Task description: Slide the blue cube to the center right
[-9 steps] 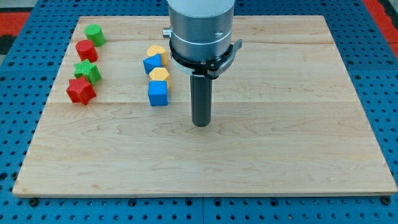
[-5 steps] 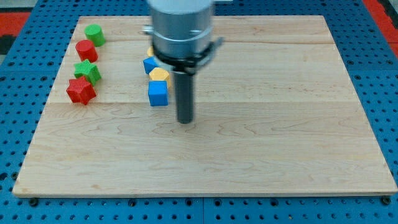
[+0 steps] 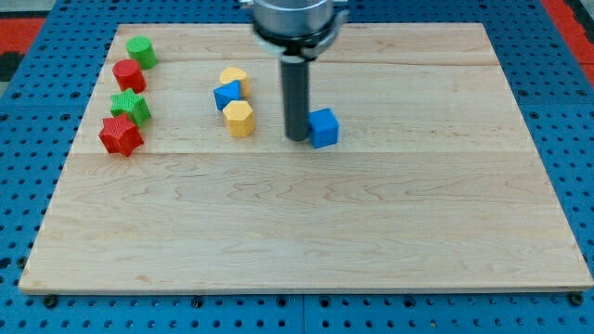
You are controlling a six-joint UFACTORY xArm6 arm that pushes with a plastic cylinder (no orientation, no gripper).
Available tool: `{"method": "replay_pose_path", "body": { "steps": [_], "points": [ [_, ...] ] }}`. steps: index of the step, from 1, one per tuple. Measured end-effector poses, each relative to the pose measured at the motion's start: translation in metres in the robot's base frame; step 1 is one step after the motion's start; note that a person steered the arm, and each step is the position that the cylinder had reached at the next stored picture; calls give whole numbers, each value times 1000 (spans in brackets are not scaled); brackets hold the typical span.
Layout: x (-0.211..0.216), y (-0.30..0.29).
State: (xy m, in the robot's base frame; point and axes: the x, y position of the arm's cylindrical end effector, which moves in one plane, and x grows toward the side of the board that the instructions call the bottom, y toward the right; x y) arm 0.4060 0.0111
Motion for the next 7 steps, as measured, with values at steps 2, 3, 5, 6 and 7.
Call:
{"method": "replay_pose_path", "body": {
  "steps": [2,3,5,6,7],
  "points": [
    [-4,60],
    [7,70],
    [68,50],
    [59,112],
    [19,112]
  ]
}}
